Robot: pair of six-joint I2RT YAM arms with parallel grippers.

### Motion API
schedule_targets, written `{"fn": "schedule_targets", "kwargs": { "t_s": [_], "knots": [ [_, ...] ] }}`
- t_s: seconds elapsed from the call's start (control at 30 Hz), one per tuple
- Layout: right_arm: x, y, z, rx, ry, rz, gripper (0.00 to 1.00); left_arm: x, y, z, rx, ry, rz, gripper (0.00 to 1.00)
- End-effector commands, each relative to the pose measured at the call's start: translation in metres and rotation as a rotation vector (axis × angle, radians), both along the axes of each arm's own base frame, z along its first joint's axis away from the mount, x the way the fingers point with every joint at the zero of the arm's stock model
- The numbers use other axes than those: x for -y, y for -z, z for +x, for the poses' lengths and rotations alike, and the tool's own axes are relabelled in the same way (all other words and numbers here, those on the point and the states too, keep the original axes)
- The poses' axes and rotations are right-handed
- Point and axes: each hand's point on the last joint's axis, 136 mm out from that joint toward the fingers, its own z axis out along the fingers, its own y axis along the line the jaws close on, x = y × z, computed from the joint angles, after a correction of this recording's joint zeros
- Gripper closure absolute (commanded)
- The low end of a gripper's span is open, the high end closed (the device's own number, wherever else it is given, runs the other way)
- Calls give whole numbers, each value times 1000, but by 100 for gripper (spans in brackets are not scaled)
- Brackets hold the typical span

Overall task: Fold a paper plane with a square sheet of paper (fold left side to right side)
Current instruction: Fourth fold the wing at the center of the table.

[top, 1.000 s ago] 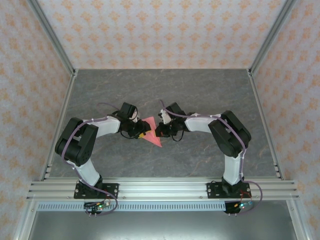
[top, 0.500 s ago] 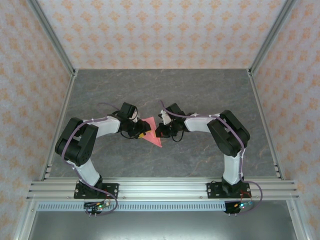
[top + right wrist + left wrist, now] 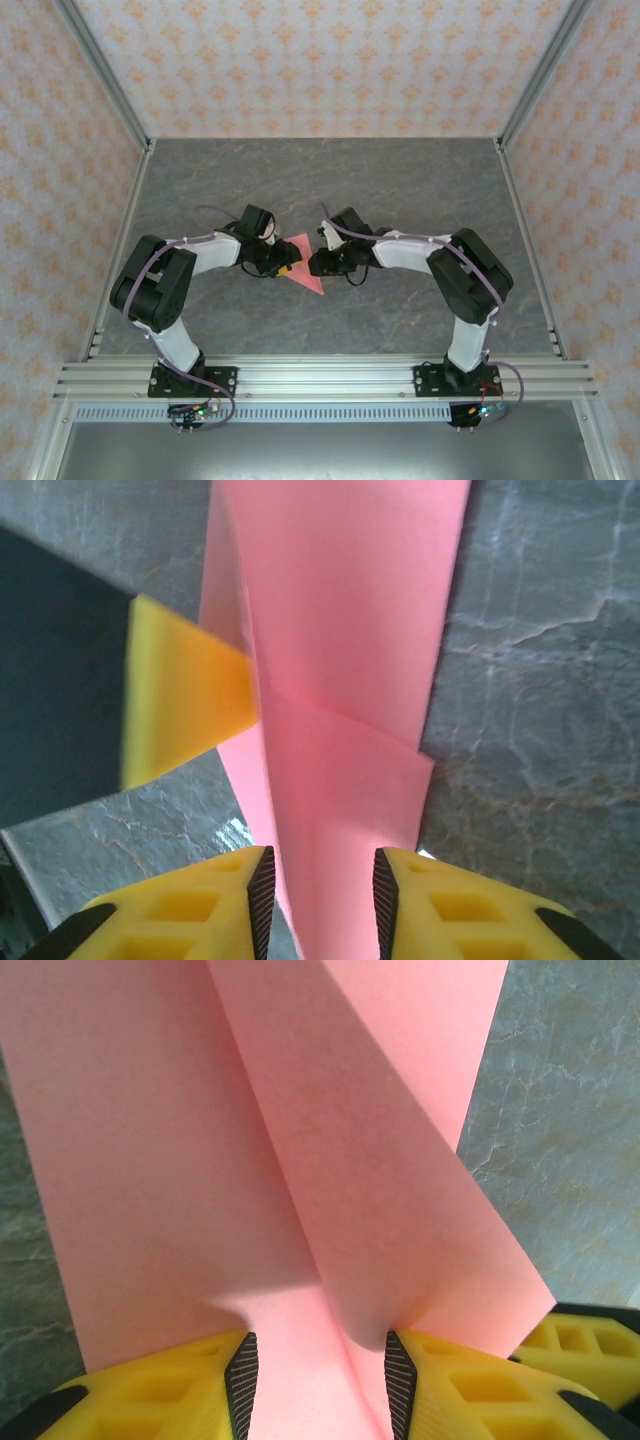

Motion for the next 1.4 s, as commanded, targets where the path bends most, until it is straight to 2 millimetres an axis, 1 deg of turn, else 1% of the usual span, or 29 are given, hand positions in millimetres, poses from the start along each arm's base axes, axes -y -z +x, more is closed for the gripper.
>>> {"fn": "schedule_targets", "kwargs": {
  "t_s": [0.0, 0.13, 0.33, 0.53, 0.7, 1.13, 1.37],
  "knots": [
    [14, -5, -1, 131, 0, -155, 60, 0, 1, 8, 24, -14, 23, 59],
    [20, -7, -2, 227, -5, -282, 55, -2, -1, 7, 28, -16, 28, 63],
    [14, -1, -5, 268, -51, -367, 54, -3, -3, 6, 33, -17, 27, 63],
    [0, -3, -5, 288, -83, -373, 55, -3, -6, 6, 36, -18, 25, 63],
    [-2, 7, -6, 261, -96, -383, 56, -3, -7, 5, 40, -18, 28, 63],
    [-12, 15, -8, 247, -130, -396, 66, -4, -12, 5, 47, -18, 31, 64],
    [-14, 16, -8, 245, -135, -394, 78, -5, -13, 3, 49, -16, 34, 64]
  ]
}}
